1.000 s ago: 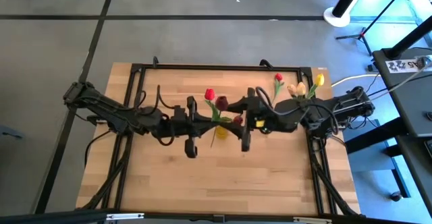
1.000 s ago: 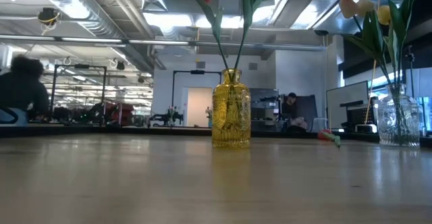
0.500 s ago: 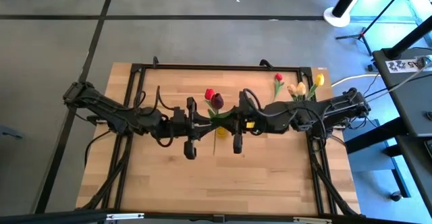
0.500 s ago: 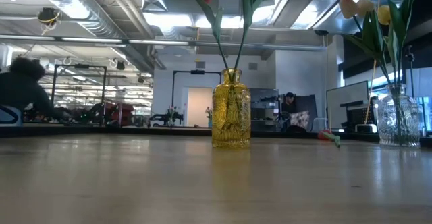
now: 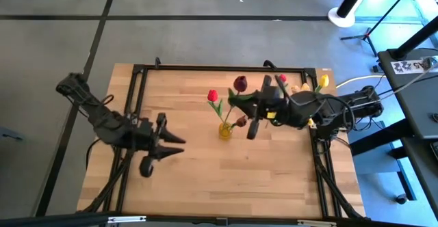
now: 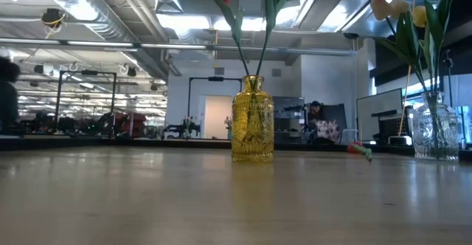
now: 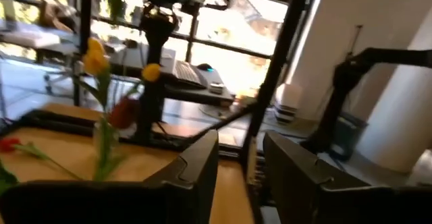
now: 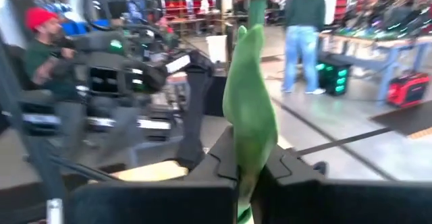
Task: Sort flowers into vase by color
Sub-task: Put the dark red tulip into the yellow transparent vase
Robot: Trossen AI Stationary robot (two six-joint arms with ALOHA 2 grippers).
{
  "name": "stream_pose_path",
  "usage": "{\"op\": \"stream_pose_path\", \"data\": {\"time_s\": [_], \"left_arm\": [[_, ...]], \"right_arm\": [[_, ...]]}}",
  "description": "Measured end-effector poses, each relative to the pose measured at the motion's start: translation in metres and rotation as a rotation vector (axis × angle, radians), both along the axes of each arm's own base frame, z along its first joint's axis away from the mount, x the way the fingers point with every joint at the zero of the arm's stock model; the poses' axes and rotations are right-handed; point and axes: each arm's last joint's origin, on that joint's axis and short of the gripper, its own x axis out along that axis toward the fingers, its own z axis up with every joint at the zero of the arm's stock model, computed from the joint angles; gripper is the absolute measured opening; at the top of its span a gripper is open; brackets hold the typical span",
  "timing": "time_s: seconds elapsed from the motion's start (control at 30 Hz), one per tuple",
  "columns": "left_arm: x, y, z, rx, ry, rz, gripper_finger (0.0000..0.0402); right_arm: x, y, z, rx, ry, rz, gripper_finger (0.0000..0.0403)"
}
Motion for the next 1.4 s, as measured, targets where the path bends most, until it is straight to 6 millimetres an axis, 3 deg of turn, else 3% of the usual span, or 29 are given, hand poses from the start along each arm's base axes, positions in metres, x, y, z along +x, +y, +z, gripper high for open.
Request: {"op": "stream_pose_path", "data": {"time_s": [0.2, 0.43, 0.57, 0.87, 1.23, 1.4], "left_arm": [[-0.011, -0.02, -0.003, -0.05, 0.006, 0.019, 0.0093], [0.005, -0.038, -0.01, -0.099, -0.046, 0.055, 0.0071], [0.012, -0.041, -0.014, -0.119, -0.05, 0.113, 0.0063], [0.015, -0.032, -0.011, -0.211, -0.078, 0.219, 0.0062], [0.032, -0.014, -0.016, -0.216, -0.042, 0.191, 0.0062], [0.036, -0.009, -0.016, -0.196, -0.041, 0.173, 0.0062]], "right_arm": [[0.005, -0.015, -0.001, -0.039, 0.013, -0.036, 0.0005], [0.022, -0.041, -0.022, -0.042, 0.063, 0.075, 0.0004], [0.026, -0.046, -0.035, -0.061, 0.056, 0.078, 0.0003], [0.032, -0.045, -0.059, -0.098, 0.073, 0.068, 0.0003], [0.031, -0.046, -0.078, -0.148, 0.162, 0.036, 0.0003], [0.033, -0.046, -0.097, -0.122, 0.188, 0.022, 0.0003]]}}
